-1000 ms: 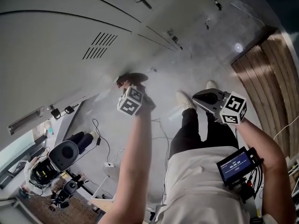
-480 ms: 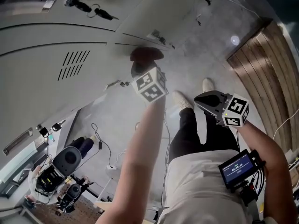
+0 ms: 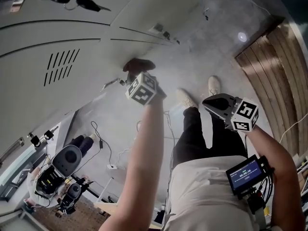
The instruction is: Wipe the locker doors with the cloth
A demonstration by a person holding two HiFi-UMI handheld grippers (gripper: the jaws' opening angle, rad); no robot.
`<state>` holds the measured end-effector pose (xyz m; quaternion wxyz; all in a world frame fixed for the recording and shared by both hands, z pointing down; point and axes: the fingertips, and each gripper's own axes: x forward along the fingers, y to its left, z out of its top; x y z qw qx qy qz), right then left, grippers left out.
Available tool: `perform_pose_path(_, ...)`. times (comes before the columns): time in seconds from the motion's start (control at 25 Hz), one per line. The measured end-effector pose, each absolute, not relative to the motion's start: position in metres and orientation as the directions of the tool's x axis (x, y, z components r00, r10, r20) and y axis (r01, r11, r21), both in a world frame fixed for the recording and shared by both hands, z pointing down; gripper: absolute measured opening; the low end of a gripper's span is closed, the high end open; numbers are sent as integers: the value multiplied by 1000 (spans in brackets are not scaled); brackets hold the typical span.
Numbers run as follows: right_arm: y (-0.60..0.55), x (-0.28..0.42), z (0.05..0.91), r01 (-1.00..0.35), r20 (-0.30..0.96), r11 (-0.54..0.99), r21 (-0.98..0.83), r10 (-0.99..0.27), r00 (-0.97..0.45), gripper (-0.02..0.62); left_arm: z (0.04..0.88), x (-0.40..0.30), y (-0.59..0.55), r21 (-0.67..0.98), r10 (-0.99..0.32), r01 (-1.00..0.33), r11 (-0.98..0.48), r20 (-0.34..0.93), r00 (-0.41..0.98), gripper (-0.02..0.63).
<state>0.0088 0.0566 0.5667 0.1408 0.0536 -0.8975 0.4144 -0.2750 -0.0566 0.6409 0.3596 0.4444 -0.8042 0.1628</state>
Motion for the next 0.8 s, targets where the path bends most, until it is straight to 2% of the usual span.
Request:
perform_pose_path(0.16, 57, 2, 570, -204, 297, 653, -729, 33, -954, 17, 651, -317, -12, -2, -518, -772, 636, 740, -429, 67)
perform_pose_path(0.36, 64, -4, 570, -189, 285, 646, -740, 47, -957, 17, 652, -318, -12, -21, -519, -776, 631, 732, -442, 67)
perform_pose_path(0.64, 64, 5, 582, -194, 278, 625, -757, 39, -960, 17, 655, -259, -71, 99, -631, -836, 539, 705, -324, 67)
perform_pose_path(0.8, 64, 9, 583, -209, 286, 610, -764, 30, -958, 17, 663, -221, -107, 109, -664, -888, 447, 705, -248, 67)
